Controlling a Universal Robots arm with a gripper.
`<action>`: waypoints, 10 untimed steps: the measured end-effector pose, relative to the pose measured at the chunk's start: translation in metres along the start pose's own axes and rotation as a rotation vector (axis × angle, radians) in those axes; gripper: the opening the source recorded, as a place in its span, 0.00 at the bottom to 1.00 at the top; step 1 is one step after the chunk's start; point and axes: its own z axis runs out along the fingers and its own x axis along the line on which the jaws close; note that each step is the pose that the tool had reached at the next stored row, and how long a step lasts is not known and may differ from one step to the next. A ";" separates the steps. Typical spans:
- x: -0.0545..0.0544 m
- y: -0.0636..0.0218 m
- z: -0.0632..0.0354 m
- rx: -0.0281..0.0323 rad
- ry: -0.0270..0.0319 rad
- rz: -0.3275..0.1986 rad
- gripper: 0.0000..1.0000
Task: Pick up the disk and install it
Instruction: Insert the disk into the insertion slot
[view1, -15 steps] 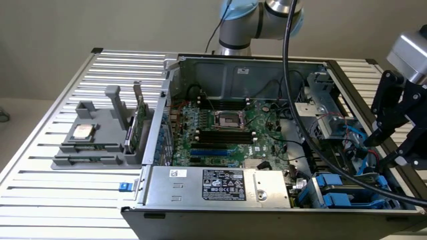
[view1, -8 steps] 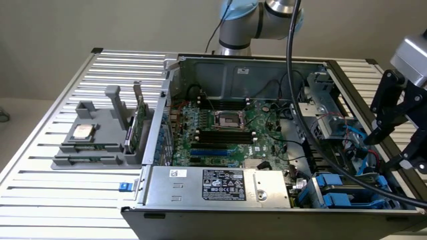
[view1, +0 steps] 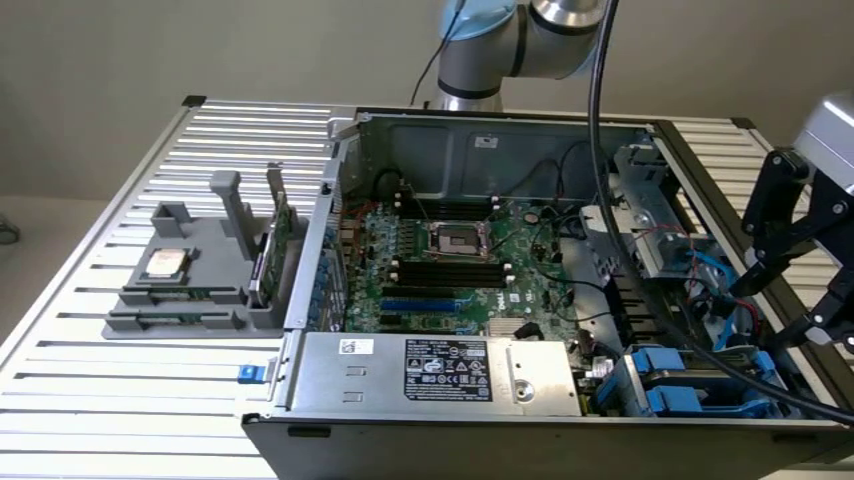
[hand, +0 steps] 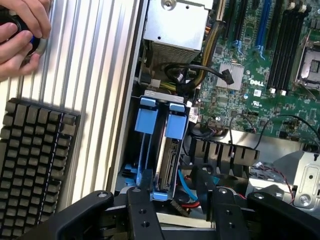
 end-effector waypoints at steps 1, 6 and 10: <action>0.000 -0.0022 0.0008 -0.0002 0.0000 -0.003 0.48; 0.002 -0.0094 0.0041 -0.0005 0.0001 -0.010 0.48; 0.002 -0.0096 0.0055 0.0020 -0.0007 0.047 0.48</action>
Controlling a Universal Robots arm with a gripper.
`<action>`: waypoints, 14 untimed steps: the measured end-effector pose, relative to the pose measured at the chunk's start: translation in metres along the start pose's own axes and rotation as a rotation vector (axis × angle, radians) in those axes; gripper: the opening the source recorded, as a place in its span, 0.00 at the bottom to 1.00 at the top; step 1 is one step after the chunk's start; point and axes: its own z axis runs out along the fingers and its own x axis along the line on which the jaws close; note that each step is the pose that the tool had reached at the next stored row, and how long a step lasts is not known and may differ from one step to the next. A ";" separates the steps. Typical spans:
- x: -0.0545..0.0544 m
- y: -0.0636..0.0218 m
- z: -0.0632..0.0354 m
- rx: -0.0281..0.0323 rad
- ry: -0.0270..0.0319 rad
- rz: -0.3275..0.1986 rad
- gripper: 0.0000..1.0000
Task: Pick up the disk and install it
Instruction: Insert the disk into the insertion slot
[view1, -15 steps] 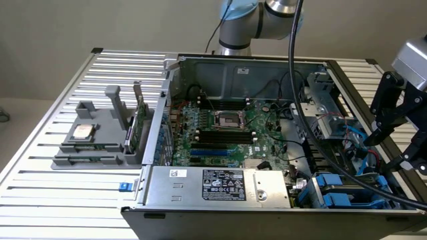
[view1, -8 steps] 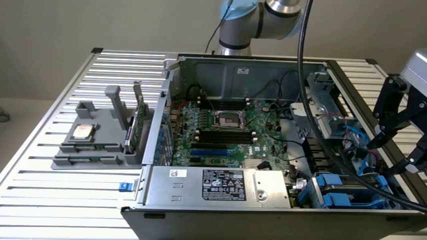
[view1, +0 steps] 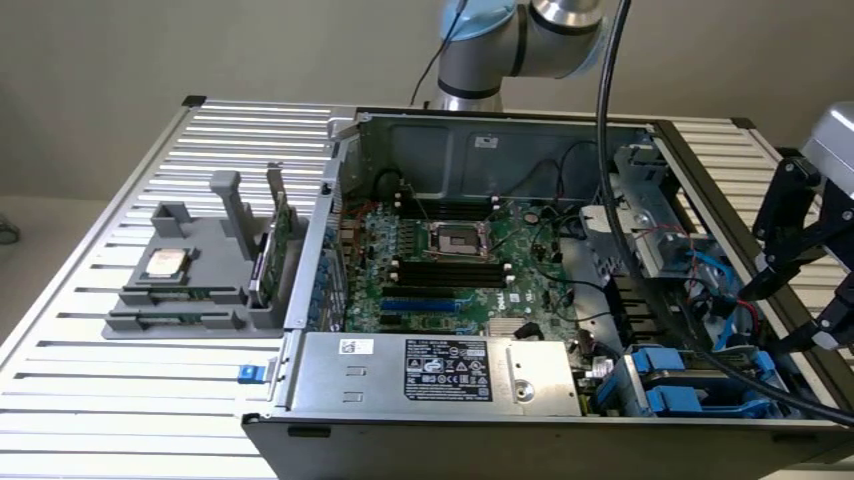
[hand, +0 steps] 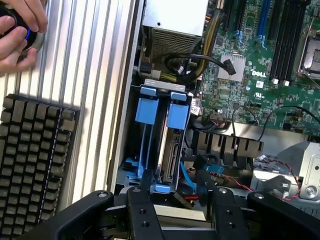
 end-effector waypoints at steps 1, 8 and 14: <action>0.000 0.0000 0.0003 0.0009 -0.0001 0.020 0.48; 0.000 0.0000 0.0024 0.0065 -0.0017 0.146 0.48; 0.000 0.0000 0.0041 0.0113 -0.0029 0.255 0.48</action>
